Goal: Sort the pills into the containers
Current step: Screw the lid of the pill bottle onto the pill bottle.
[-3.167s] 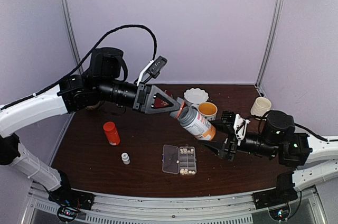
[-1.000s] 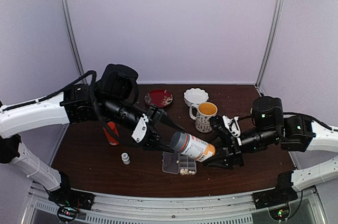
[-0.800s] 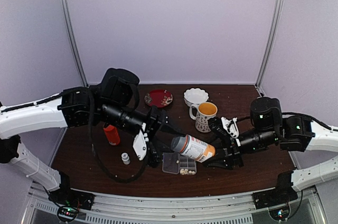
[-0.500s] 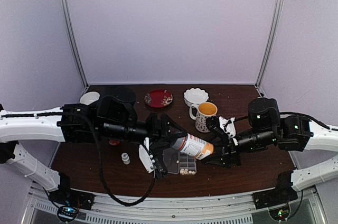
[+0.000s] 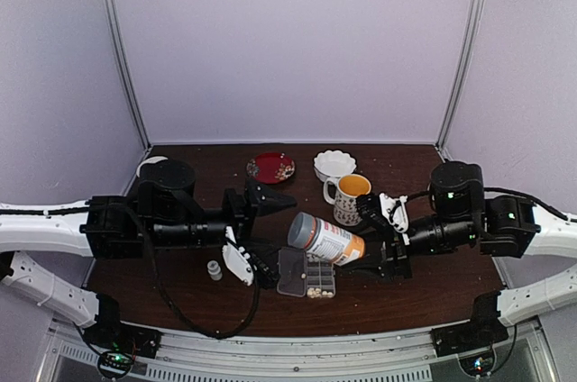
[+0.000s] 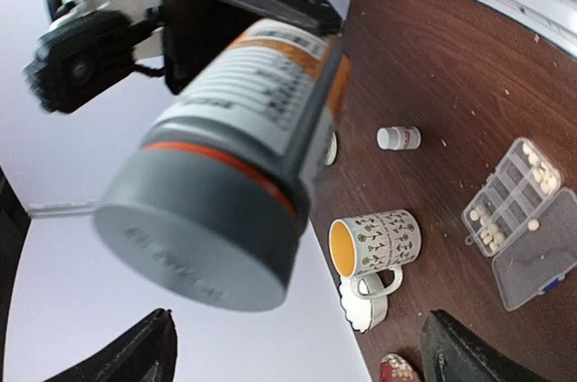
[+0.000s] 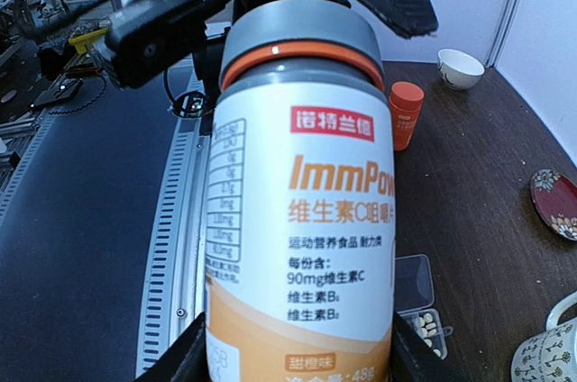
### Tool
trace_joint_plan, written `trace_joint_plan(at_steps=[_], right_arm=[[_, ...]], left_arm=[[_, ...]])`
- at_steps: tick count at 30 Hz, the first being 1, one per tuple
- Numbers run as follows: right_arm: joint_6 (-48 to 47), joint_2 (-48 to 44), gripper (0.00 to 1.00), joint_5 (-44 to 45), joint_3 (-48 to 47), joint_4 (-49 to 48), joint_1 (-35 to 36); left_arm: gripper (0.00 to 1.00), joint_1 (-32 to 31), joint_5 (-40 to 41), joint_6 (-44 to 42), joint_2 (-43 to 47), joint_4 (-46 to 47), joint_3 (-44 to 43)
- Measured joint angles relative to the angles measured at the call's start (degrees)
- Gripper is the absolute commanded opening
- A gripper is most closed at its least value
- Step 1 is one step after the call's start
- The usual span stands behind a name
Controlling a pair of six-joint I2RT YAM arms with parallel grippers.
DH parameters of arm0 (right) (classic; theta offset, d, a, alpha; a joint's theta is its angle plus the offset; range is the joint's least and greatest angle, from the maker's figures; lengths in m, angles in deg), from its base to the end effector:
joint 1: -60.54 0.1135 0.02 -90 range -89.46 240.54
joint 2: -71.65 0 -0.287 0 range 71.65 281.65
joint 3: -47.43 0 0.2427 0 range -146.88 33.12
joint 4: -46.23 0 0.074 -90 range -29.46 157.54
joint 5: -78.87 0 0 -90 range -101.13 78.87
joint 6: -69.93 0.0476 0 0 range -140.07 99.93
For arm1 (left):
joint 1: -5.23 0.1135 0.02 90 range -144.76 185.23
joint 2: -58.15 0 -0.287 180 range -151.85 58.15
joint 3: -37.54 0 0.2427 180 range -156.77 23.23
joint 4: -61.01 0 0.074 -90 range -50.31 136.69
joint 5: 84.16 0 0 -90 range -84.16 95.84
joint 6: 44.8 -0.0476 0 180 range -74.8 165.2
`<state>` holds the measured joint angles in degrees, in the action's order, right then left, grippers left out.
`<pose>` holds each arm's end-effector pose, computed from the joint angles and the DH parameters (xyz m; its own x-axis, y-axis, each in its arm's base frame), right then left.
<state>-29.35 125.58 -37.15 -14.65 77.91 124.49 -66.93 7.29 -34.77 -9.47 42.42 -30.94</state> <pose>0.0683 0.1874 0.3333 -0.0144 -0.3593 -0.9331 -0.9994 -0.0250 0.0250 0.0836 -0.2559 0.3455 0.9135 0.3747 -0.1583 0.2563 -0.2281 0.9393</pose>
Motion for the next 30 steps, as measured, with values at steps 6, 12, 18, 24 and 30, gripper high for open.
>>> trace_joint_plan(at_steps=[6, 12, 18, 24, 30], right_arm=[[-1.5, -1.4, 0.00, 4.1, 0.0, 0.3, 0.0], [-3.1, -3.5, 0.00, 10.3, 0.0, 0.1, 0.0], [-4.3, -5.5, 0.00, 15.4, 0.3, -2.9, 0.0], [-5.4, -6.3, 0.00, 18.2, 1.3, -5.5, 0.0], [-7.3, -5.9, 0.00, 19.6, 1.5, -6.4, 0.7]], left_arm=[[0.98, 0.0, -2.2, 19.6, 5.2, 3.4, 1.8], [0.97, 0.0, 1.2, 52.0, 6.7, 3.8, -0.8], [0.98, 0.0, 3.5, 75.1, 3.7, -3.8, -10.2], [0.97, 1.0, -2.4, 92.4, 7.7, 2.0, -5.2], [0.98, 4.4, -8.4, 105.2, 4.3, -1.7, -12.8]])
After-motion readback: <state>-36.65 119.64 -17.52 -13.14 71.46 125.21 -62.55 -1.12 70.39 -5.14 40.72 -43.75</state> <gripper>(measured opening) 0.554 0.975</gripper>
